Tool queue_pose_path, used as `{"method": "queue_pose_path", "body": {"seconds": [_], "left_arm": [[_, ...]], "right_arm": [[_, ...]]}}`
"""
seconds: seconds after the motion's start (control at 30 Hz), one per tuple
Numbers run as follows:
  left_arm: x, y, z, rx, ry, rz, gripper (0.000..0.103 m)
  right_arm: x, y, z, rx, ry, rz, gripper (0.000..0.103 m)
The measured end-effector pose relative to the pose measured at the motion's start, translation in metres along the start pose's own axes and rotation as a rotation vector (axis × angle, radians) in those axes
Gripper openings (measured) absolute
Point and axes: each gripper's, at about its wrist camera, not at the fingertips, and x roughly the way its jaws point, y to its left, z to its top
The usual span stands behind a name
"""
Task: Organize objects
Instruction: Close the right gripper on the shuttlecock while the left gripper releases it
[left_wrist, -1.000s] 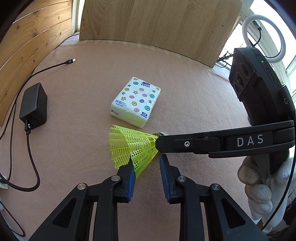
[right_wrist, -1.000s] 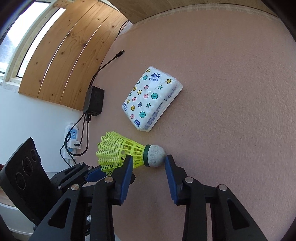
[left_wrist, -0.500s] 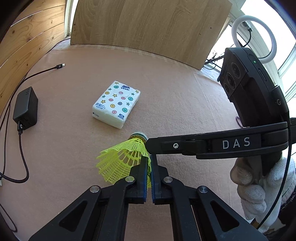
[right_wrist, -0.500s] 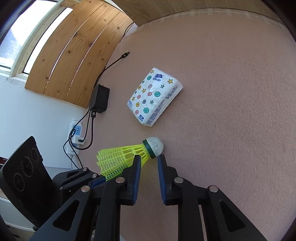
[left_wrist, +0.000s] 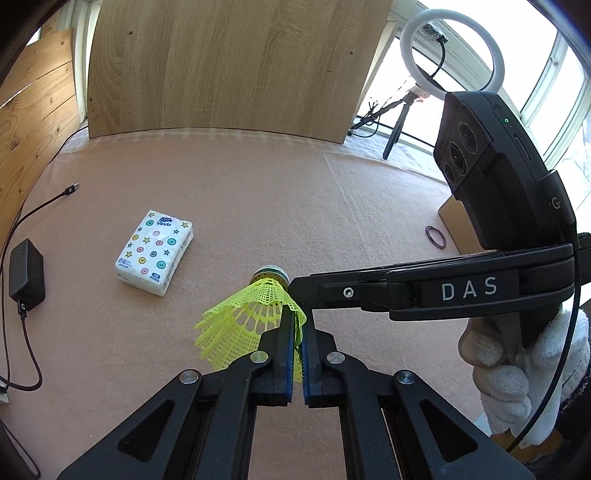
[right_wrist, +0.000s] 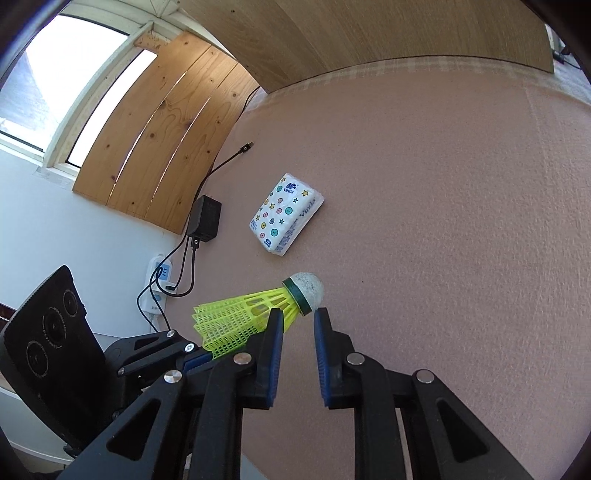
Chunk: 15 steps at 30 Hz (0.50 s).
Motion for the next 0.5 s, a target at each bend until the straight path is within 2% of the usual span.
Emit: {"method": "queue_pose_path", "body": {"seconds": [0.13, 0.5], "left_arm": [[0.011, -0.037, 0.016, 0.070, 0.003, -0.035, 0.002], [0.047, -0.182, 0.048, 0.284, 0.011, -0.189, 0.002]], "right_arm": [[-0.036, -0.016, -0.009, 0.024, -0.064, -0.046, 0.017], [-0.153, -0.090, -0.052, 0.170, -0.257, -0.177, 0.017]]}}
